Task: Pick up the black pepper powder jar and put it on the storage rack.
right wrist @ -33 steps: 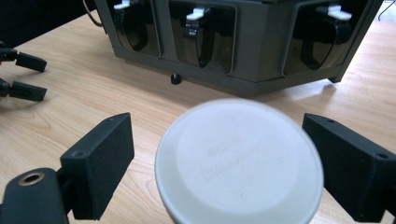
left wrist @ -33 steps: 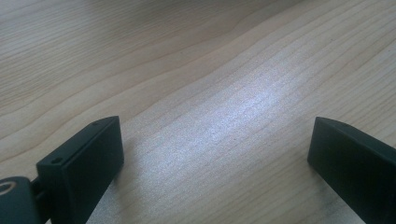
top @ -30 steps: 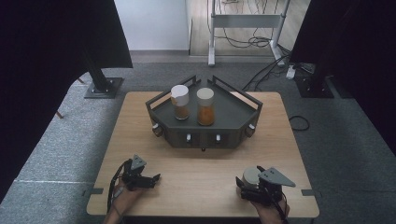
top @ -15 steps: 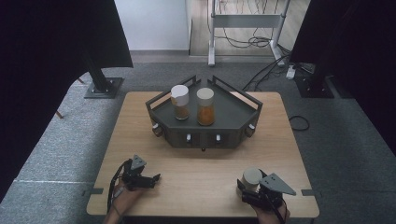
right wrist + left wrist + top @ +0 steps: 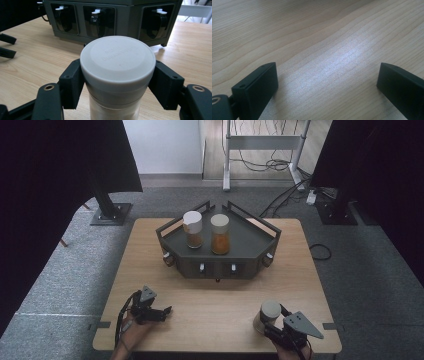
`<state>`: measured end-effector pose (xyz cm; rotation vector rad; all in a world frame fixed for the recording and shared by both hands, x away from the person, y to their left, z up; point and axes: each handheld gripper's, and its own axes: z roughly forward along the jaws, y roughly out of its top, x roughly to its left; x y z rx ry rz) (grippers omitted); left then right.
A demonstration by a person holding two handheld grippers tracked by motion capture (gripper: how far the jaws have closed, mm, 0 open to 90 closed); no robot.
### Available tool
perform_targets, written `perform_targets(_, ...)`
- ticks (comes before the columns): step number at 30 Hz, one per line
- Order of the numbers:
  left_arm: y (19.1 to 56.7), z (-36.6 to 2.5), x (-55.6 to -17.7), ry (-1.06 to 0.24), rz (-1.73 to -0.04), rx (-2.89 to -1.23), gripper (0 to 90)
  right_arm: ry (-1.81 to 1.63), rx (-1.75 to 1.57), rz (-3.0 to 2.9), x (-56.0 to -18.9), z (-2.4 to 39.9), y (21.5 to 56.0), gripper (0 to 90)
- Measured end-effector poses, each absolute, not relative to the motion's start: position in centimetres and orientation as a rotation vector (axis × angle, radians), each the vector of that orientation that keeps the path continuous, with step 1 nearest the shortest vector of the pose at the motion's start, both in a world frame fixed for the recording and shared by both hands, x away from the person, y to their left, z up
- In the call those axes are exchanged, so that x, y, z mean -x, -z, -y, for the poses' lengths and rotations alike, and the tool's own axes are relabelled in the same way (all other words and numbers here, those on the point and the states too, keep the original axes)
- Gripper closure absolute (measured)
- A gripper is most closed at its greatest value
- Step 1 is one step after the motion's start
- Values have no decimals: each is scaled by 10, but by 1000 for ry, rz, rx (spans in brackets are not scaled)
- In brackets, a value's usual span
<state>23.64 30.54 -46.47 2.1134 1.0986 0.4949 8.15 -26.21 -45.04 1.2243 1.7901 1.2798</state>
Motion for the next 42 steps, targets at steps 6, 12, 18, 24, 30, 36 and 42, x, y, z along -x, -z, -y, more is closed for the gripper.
perform_targets(6, 465, -305, -236, -495, -1099, -2113, 34, -1267, -1223, -1765, -78, 257, 453, 338)
perform_targets(12, 465, -305, -236, -495, -1099, -2113, 34, -1255, -1221, -1768, -77, 255, 452, 339)
perform_targets(18, 465, -305, -236, -495, -1099, -2113, 34, -1262, -1224, -1765, -77, 255, 450, 338)
perform_targets(24, 465, -305, -236, -495, -1099, -2113, 34, -1263, -1220, -1770, -78, 255, 445, 338)
perform_targets(30, 465, -305, -236, -495, -1099, -2113, 34, -1273, -1209, -1769, -80, 255, 440, 338)
perform_targets(36, 464, -305, -237, -495, -1098, -2115, 34, -1276, -1196, -1772, -83, 253, 433, 338)
perform_targets(42, 465, -306, -237, -494, -1098, -2114, 34, -1285, -1202, -1767, -87, 253, 426, 338)
